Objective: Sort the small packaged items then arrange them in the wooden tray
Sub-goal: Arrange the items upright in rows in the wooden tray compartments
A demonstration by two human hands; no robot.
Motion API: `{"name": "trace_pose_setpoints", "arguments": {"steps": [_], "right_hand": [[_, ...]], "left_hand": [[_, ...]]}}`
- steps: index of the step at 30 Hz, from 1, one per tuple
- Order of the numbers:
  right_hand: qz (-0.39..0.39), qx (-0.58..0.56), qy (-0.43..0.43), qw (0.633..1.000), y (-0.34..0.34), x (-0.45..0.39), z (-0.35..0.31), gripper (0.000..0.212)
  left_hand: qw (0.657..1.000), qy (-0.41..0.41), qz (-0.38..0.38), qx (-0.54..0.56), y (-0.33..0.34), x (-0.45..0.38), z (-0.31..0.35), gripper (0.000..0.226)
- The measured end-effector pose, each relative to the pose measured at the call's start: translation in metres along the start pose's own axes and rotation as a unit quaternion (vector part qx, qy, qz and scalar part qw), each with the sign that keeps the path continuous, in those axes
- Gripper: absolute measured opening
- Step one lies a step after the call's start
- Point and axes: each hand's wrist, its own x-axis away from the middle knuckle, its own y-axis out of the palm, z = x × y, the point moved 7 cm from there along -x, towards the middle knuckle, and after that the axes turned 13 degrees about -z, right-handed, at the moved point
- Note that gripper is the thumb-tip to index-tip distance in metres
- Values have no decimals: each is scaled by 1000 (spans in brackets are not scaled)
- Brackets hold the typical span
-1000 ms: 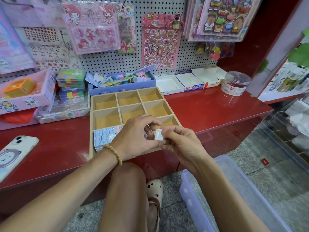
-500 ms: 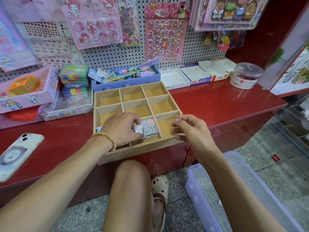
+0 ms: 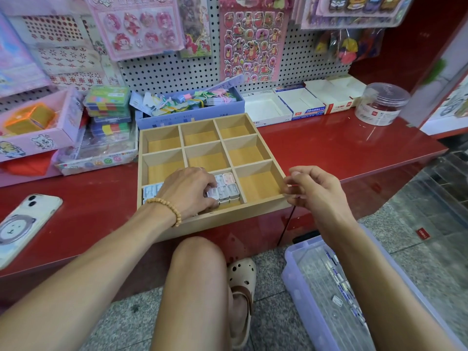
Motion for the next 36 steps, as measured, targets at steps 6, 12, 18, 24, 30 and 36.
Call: {"name": "trace_pose_setpoints", "arguments": {"steps": [6,12,18,24,30,36], "right_hand": [[11,11,-3,1000,-7,6,1,12],[33,25,-11,999,-29,28,-9,13],[75,53,-24,995,-76,65,-11,12],[138,75,-12,988,-139,117,13,12],[202,32,37,978,-198,171,69,14],[228,45,98,968,-234,200,140,15]], "left_hand": [[998,3,19,67,-10,9,3,35],[954,30,96,283,-29,31,31,3],[908,76,77,404,-12,46,84,12],[881,67,6,469,34,45,129,14],[873,83,-55,477,83,28,184,15],[870,86,-130,468,152,-3,236,14]]}}
